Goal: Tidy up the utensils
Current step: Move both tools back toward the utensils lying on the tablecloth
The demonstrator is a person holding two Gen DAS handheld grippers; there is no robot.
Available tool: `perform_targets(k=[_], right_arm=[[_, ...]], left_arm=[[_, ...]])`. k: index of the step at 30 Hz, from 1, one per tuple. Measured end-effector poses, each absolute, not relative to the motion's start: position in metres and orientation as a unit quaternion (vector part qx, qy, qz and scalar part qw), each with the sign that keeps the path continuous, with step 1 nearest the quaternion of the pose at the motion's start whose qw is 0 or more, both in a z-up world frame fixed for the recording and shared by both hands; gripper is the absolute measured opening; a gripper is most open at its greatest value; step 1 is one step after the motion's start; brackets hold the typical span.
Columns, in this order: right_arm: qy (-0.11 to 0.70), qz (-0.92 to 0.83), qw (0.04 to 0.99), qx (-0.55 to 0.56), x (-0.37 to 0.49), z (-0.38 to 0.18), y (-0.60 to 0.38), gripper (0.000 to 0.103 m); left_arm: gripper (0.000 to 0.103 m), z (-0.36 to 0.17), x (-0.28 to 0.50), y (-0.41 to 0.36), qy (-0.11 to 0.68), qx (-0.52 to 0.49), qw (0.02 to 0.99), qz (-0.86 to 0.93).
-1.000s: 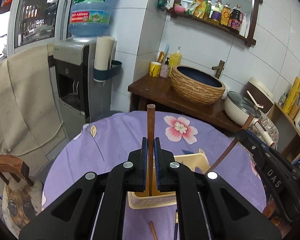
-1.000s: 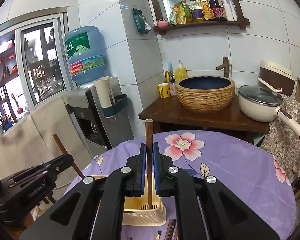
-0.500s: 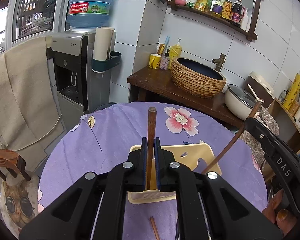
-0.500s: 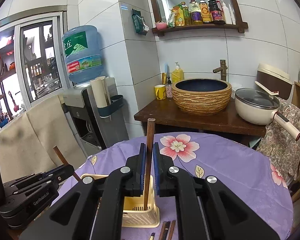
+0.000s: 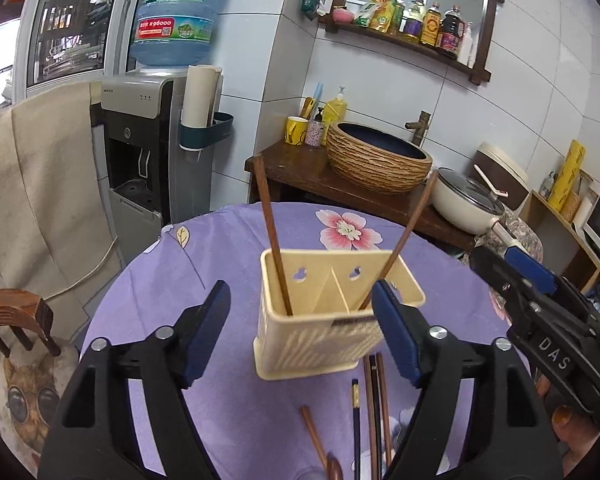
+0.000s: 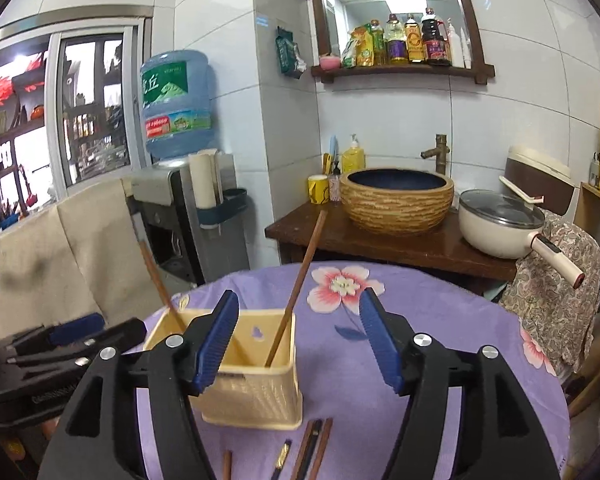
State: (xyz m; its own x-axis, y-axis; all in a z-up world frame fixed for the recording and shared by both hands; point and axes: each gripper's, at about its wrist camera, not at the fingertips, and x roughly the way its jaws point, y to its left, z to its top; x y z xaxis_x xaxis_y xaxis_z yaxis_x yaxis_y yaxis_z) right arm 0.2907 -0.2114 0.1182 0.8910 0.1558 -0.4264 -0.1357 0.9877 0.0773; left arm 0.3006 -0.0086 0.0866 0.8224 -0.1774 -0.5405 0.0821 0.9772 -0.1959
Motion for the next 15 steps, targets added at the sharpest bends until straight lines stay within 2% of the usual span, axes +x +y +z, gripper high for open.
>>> perform_targets(k=[4, 15], right_arm=[[0.248, 0.083, 0.965, 0.017, 0.270, 0.096, -0.214, 0.062], [0.320, 0.061, 0.945, -0.020, 0.232, 0.017, -0.218, 0.062]], left_arm=[[0.078, 0.069, 0.276, -0.001, 0.300, -0.079, 0.948, -0.066], [0.078, -0.016, 0.231, -0.001, 0.389, -0.040, 0.918, -0.066]])
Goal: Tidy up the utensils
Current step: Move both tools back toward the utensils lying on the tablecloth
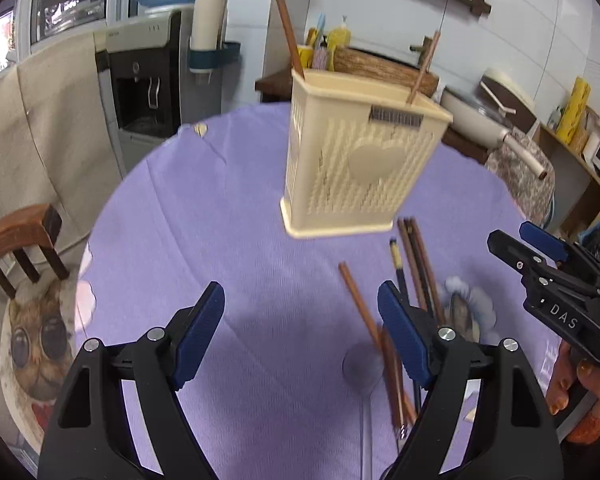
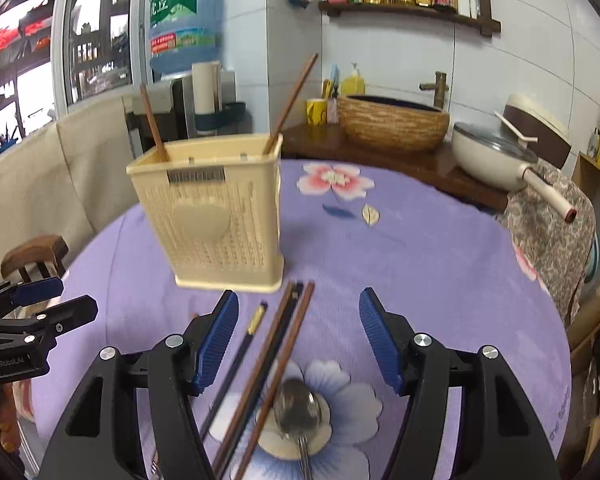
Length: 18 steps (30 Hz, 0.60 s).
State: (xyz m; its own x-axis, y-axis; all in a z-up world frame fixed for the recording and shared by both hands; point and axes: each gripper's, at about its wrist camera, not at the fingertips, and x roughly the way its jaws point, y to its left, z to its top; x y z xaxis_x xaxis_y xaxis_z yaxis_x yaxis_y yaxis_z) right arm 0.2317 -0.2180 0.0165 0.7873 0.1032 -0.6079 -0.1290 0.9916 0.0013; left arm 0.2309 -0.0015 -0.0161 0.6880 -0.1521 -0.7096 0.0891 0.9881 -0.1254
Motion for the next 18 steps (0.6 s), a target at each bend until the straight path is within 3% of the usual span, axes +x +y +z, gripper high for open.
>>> perform_targets(k=[13, 18], right_arm=[[0.368, 0.044, 0.929, -0.017, 0.196, -0.025, -0.236, 0.062], [0.378, 0.039, 0.925, -0.003, 0.192, -0.031, -0.245, 0.062]], left_arm=[[0.078, -0.065, 0.197, -0.021, 0.440, 0.015, 0.892, -0.102], [0.068, -0.079, 0.193, -0.031, 0.459, 0.027, 0.880, -0.114]])
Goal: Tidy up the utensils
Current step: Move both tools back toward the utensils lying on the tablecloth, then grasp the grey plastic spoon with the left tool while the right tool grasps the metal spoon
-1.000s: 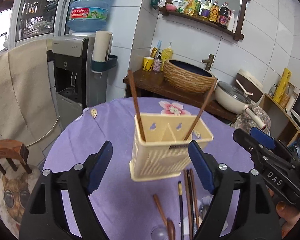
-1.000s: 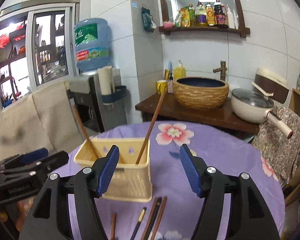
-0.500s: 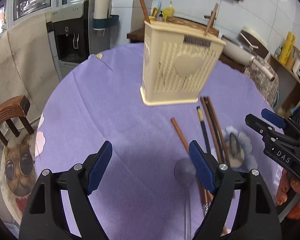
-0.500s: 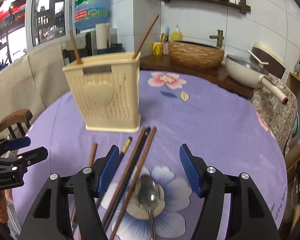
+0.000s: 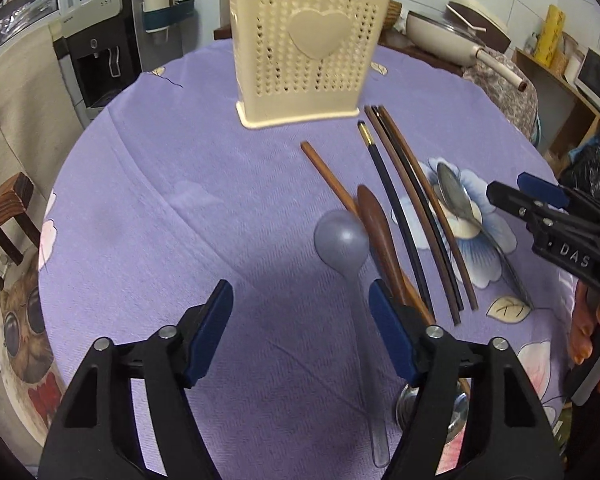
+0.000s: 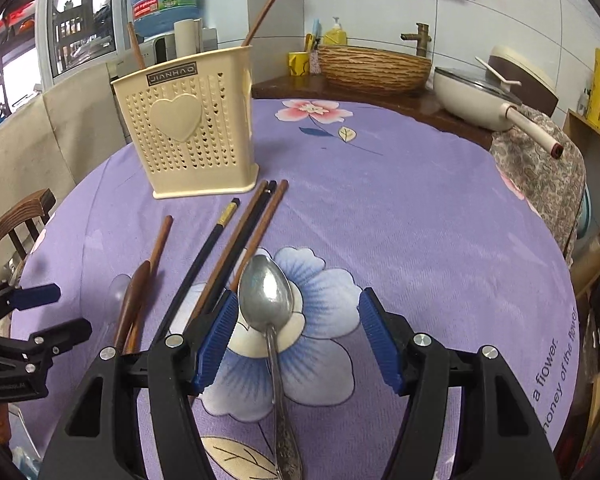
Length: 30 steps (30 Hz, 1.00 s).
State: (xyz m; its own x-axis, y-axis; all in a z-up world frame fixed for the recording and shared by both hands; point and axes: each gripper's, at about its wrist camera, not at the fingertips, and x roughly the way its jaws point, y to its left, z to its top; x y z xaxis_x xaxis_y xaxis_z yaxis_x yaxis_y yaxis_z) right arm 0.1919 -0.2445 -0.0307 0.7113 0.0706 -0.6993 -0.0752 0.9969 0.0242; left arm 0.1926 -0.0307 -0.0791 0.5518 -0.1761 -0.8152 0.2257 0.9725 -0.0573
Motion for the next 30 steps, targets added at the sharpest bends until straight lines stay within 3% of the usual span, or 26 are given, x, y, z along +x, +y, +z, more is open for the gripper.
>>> perform_targets(k=[22, 27, 30], right_arm=[[0.392, 0.037, 0.919, -0.002, 0.185, -0.038, -0.252, 0.062], [0.404, 0.040, 0.914, -0.017, 0.187, -0.043, -0.248, 0.062], [0.413, 0.044, 0.909, -0.028, 0.190, -0.048, -0.244, 0.062]], left_arm=[[0.058, -0.092, 0.220, -0.057, 0.462, 0.063, 0.879, -0.102], [0.046, -0.091, 0.228, -0.055, 0.462, 0.055, 0.880, -0.093], [0.044, -0.090, 0.229, -0.053, 0.462, 0.051, 0.881, -0.091]])
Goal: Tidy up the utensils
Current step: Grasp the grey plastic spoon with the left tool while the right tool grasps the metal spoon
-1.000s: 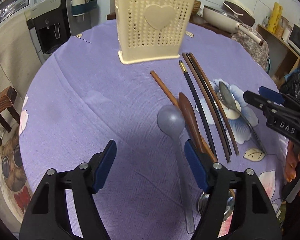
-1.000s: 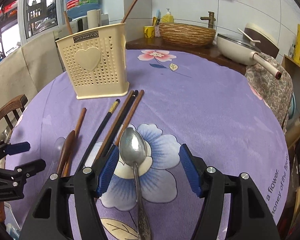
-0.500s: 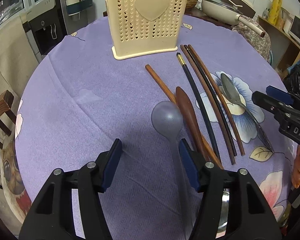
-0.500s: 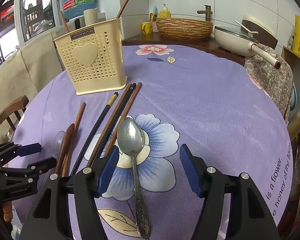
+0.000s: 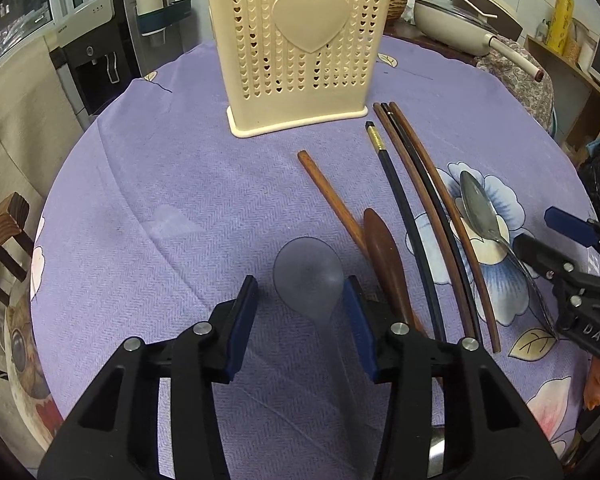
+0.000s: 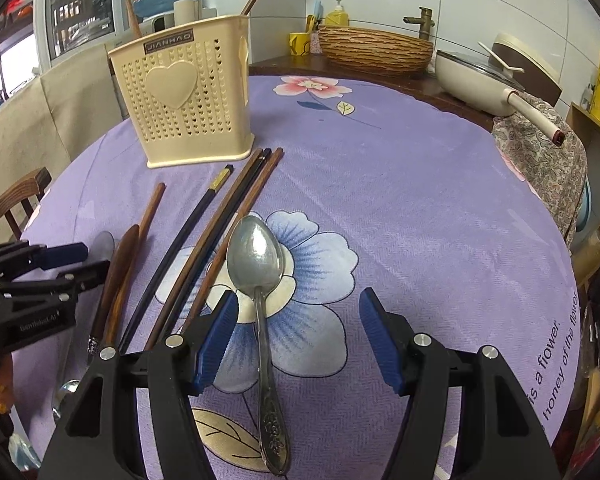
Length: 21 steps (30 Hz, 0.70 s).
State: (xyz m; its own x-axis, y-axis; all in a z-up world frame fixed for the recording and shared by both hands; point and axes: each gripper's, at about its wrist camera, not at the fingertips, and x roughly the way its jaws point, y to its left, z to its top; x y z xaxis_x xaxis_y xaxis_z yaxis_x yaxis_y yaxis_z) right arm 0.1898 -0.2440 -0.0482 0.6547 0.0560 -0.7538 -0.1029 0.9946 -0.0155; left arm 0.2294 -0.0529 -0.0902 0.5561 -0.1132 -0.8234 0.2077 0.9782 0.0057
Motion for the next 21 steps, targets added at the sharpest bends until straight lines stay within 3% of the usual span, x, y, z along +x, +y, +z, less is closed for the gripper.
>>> perform_targets(k=[21], right_arm=[[0.442, 0.088, 0.892, -0.038, 0.233, -0.061, -0.224, 0.061]], left_arm=[[0.044, -0.090, 0.230, -0.052, 0.461, 0.044, 0.882, -0.090]])
